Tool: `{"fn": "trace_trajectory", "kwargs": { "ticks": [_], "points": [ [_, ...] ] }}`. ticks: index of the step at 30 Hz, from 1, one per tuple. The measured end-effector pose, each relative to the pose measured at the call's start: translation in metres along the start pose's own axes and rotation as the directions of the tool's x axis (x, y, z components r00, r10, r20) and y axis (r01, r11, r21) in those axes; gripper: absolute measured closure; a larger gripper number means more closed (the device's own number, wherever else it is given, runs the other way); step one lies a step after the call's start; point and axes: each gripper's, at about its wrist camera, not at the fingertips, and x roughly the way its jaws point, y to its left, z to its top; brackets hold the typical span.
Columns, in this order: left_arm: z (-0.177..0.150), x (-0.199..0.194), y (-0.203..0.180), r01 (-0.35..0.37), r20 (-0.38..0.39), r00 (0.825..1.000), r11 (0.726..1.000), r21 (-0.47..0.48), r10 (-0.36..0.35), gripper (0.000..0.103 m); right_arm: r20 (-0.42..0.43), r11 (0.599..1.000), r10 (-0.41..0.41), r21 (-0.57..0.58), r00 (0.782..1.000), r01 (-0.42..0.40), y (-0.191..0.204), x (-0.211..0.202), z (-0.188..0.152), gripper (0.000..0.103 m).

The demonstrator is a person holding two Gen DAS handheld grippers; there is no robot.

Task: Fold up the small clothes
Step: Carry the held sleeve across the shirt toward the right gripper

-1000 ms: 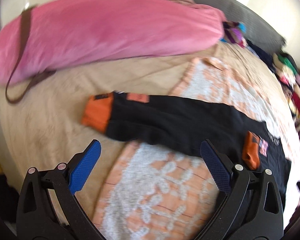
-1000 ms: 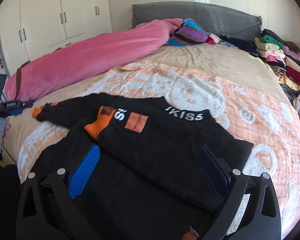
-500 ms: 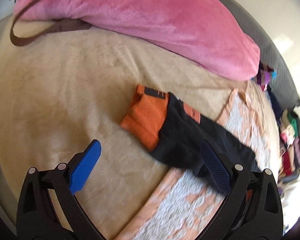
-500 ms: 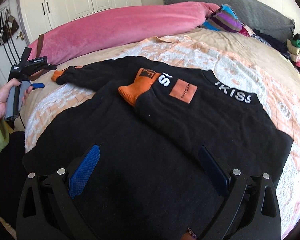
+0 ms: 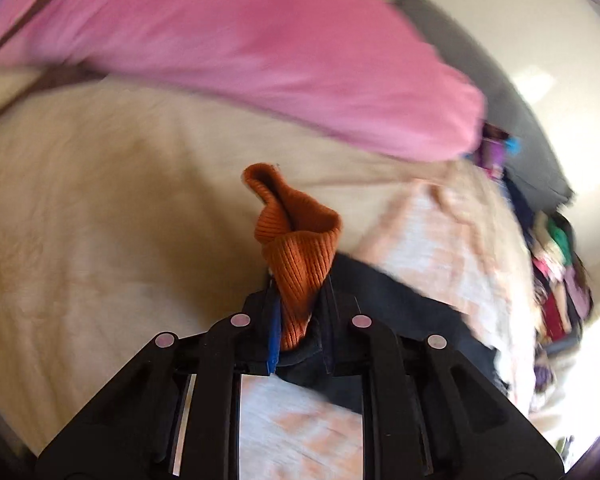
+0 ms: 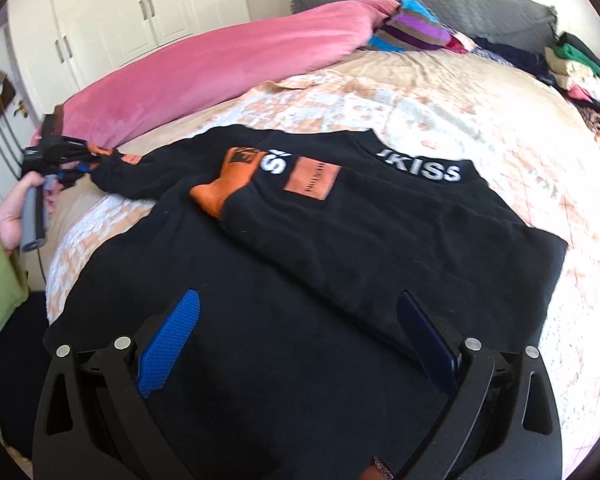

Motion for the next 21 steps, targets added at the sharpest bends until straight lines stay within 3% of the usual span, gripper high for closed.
{"fn": "trace_trajectory", "kwargs": {
  "ticks": [4,7,11,15,21],
  "points": [
    [-0.014,-0.033,-0.069,0.108,0.018,0.994,0.983,0.148,-0.112,0.094,0.026,0.998,-0.018,0.062,0.999,0.017,-0.019,-0.011,0.003,0.005],
    [-0.036,-0.050,-0.126,0.174,-0.001,0.984,0.947,0.272,-0.180,0.094,0.048,0.992,-0.044,0.118,0.998,0.039,-0.038,-0.022,0.006,0.005],
    [-0.081,-0.056,-0.192,0.271,-0.092,0.962,0.882,0.385,-0.255,0.095,0.085,0.974,-0.075,0.218,0.994,0.055,-0.067,-0.041,0.008,0.005],
    [-0.130,-0.041,-0.230,0.328,-0.199,0.943,0.840,0.432,-0.266,0.095,0.124,0.941,-0.096,0.335,0.988,0.050,-0.098,-0.062,0.008,0.005],
    [-0.199,0.000,-0.260,0.343,-0.317,0.927,0.799,0.495,-0.202,0.095,0.165,0.897,-0.154,0.437,0.974,0.067,-0.131,-0.085,0.004,0.005]
  ]
}}
